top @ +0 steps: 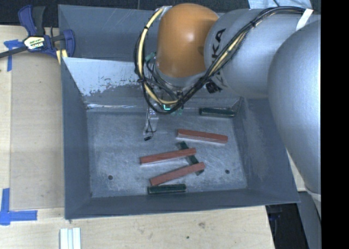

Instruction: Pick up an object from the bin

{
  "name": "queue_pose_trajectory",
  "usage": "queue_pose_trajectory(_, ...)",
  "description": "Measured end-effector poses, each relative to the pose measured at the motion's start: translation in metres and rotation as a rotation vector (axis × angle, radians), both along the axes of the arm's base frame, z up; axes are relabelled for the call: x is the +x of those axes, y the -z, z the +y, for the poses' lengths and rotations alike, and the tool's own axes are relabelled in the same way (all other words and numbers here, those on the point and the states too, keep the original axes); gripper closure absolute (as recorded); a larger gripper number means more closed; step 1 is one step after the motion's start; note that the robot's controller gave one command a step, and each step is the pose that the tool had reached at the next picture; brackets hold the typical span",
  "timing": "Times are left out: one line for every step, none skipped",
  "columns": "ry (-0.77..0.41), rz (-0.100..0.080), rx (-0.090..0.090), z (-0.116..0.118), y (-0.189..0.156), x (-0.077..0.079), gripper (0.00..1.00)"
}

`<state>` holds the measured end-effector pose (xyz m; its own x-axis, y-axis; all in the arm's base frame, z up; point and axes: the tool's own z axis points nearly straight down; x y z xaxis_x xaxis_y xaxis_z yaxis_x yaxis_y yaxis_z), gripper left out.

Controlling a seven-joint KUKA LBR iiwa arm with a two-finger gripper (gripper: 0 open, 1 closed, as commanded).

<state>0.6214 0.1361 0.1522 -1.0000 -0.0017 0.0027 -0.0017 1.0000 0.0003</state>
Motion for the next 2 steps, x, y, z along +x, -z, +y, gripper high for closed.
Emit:
queue_pose_trajectory(-0.364, -0.007, 0.0, -0.0214, 0.0807, -0.0897, 0.0)
queue_pose_trajectory(-0.362, -0.004, 0.001, -0.0213, 0.0818, -0.0905, 1.0)
